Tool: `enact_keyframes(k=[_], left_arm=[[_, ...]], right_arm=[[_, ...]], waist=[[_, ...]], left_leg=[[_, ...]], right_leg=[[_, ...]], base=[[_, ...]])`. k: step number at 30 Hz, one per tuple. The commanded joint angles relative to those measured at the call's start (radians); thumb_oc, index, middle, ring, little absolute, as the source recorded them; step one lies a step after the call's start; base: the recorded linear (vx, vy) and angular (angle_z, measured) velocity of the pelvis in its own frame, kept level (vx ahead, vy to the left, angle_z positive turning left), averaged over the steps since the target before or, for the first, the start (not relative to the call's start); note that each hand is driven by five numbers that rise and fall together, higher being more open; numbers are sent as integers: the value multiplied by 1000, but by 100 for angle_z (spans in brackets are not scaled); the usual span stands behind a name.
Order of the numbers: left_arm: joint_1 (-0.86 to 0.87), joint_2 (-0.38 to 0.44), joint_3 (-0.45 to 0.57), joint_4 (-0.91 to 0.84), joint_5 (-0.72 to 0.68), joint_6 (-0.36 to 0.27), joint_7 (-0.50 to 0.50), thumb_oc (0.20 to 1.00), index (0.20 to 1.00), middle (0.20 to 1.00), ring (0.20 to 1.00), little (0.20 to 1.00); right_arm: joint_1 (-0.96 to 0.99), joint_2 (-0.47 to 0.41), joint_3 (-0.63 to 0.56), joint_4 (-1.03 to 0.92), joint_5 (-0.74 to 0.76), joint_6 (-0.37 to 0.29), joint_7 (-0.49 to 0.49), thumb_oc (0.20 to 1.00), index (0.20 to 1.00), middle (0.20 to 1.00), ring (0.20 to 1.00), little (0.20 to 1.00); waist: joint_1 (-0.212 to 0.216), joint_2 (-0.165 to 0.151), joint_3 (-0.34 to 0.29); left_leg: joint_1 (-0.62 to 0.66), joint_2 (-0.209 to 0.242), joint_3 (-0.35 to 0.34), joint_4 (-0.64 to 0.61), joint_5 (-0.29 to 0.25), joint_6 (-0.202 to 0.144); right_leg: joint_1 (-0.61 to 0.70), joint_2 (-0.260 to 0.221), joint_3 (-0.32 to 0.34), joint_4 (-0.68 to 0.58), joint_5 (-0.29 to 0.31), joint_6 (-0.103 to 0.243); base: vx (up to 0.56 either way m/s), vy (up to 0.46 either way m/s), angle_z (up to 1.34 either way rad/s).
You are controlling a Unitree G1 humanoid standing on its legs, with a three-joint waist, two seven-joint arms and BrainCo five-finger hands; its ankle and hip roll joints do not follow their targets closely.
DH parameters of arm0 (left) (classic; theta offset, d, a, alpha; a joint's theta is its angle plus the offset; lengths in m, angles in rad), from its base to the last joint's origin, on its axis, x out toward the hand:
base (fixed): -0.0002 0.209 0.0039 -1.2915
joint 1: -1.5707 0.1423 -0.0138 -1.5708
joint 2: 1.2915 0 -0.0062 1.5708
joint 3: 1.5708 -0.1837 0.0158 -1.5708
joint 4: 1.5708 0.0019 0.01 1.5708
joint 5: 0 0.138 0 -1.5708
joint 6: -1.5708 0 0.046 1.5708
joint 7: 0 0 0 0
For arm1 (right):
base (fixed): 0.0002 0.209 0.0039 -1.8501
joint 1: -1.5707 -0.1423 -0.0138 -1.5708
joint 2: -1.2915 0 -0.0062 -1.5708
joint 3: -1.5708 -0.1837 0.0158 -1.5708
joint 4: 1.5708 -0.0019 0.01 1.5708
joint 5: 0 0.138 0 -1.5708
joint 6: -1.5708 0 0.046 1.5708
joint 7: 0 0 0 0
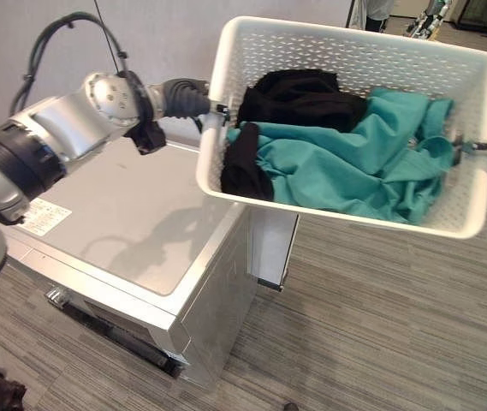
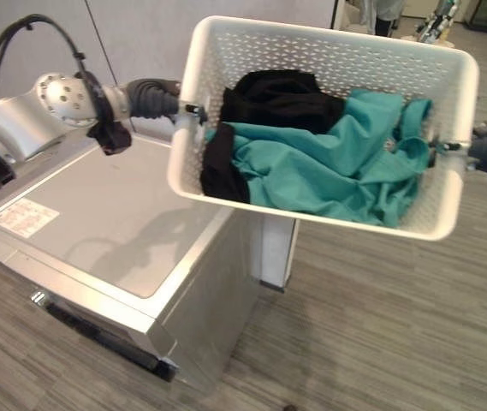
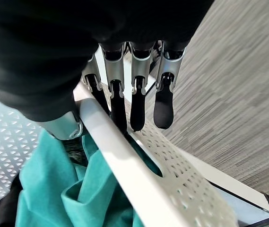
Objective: Grab the laundry basket,head to the washer,open it,put in the laundry and shut it.
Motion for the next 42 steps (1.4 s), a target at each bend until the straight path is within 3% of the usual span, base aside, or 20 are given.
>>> enact_keyframes(k=[1,4,12,24,31,33,42], left_arm=[[-142,5,28,151,-8,-80,26,200,200,200,200,200],[-128,12,53,183,8,-75,30,200,200,200,200,200],[-106,11,72,296,84,-58,13,200,200,200,200,200],[-41,10,98,411,210,-33,-33,200,200,200,200,200],[-1,-11,122,461,266,-24,-40,200,200,200,200,200],[20,-29,147,497,285,-23,-32,200,200,200,200,200],[59,-120,243,673,348,-23,18,200,200,200,200,200]], right_arm=[[-126,15,-79,-14,27,-101,-17,200,200,200,200,200],[-220,53,21,-36,29,-95,-19,200,200,200,200,200],[-242,138,95,-80,21,-42,9,200,200,200,200,200],[-281,250,197,-159,4,18,74,200,200,200,200,200],[-297,320,222,-151,-12,28,83,200,200,200,200,200],[-295,351,214,-144,-17,27,79,291,291,291,291,291],[-275,513,153,-98,-16,30,39,209,209,209,209,209]], waist=[[25,-29,-63],[44,-24,-54],[107,-48,-34],[150,-52,-31],[167,-50,-40],[170,-49,-40],[177,-60,-28]], left_leg=[[-19,33,47,-50,21,-3],[-21,27,42,-50,19,6],[-57,6,22,-7,3,27],[-90,-24,13,25,-17,49],[-90,-32,11,25,-21,54],[-91,-35,8,26,-23,56],[-109,-35,10,32,-20,59]], right_leg=[[55,0,56,9,-100,72],[55,-9,49,16,-99,77],[53,-33,40,23,-91,88],[39,-63,37,21,-82,100],[41,-71,34,15,-80,102],[41,-73,33,11,-77,102],[27,-72,36,7,-72,100]], base=[[16,39,29],[20,42,8],[18,40,9],[4,38,1],[7,18,1],[2,10,2],[0,0,0]])
